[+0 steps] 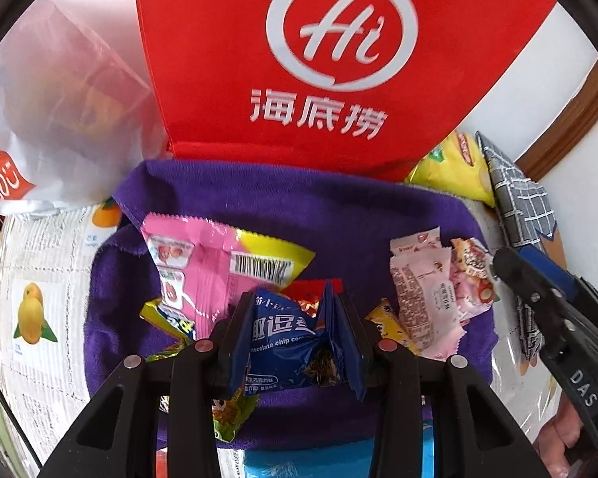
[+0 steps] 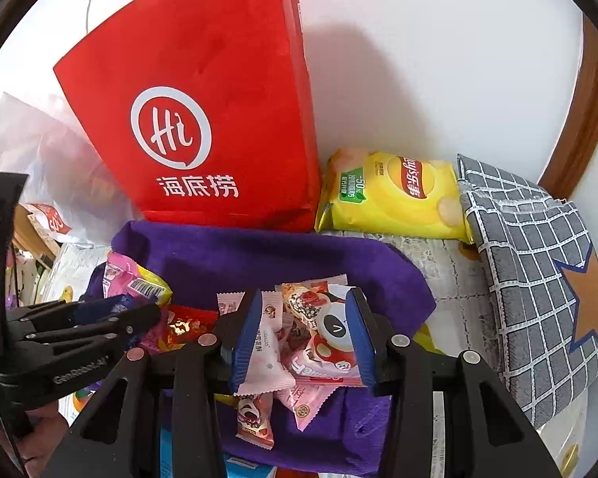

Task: Organize snacks
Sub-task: 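Open the right tool to release the pink packet while the left tool releases the cookie packet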

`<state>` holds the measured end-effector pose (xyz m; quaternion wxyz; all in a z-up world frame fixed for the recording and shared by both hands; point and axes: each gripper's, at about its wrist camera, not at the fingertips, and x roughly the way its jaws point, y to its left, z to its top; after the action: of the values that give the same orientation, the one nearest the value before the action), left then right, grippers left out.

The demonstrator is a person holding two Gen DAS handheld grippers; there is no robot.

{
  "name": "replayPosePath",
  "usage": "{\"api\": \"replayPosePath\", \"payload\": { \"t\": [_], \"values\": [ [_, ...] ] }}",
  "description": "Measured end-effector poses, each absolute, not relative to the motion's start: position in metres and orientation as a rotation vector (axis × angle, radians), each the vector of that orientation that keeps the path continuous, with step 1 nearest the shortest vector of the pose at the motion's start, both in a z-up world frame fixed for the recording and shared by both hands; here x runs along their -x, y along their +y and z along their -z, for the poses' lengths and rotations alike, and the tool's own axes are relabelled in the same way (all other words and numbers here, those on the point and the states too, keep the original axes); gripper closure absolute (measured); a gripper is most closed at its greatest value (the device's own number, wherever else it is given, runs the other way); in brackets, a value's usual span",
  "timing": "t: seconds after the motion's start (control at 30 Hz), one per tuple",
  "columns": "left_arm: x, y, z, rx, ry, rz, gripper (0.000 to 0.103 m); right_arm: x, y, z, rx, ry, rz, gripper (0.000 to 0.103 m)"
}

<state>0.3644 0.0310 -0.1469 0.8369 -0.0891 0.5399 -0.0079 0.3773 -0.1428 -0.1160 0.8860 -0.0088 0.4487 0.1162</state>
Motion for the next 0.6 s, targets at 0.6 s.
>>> {"api": "replayPosePath", "payload": {
  "t": [0.6],
  "values": [
    [-0.362, 0.032, 0.132, 0.233, 1.12, 0.027, 0.042, -0.371, -0.143, 0.111, 0.069, 0.921, -0.198, 0.059]
  ]
}}
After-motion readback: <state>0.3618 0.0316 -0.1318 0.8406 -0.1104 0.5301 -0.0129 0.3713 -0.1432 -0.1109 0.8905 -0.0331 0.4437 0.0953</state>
